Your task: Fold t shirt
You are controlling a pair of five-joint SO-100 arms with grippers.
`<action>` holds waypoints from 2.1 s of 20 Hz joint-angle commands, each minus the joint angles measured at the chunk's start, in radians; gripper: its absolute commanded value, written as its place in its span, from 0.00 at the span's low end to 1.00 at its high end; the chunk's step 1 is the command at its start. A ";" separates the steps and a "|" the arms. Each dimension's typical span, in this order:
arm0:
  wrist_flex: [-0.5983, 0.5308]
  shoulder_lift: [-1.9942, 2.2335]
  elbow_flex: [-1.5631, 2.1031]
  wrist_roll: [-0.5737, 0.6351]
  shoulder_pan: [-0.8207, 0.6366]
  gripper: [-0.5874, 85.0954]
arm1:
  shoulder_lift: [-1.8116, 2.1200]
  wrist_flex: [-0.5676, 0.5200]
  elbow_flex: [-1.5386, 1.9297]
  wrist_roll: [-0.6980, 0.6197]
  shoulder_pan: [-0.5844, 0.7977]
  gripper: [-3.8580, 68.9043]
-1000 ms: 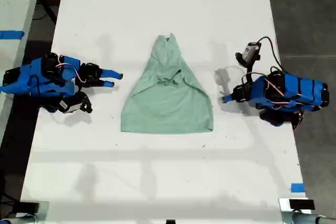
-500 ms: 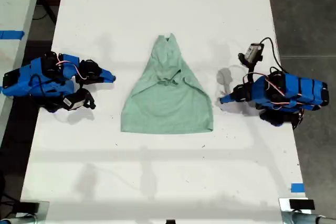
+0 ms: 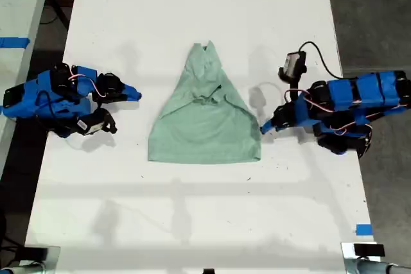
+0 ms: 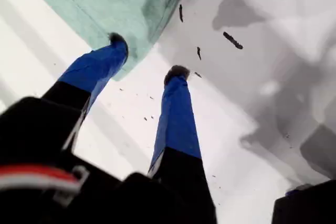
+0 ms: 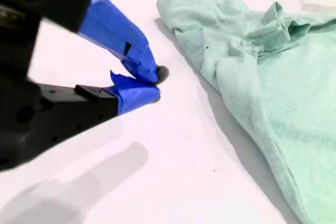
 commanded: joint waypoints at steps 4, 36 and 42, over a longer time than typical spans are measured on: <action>-0.018 0.006 0.017 0.005 0.008 0.01 | -0.414 -0.144 -0.172 0.103 -0.057 0.32; -0.018 0.006 0.017 0.005 0.008 0.01 | -0.890 0.348 -1.097 0.043 -0.080 0.05; -0.018 0.006 0.017 0.005 0.008 0.01 | -1.293 0.336 -1.614 -0.112 -0.066 0.05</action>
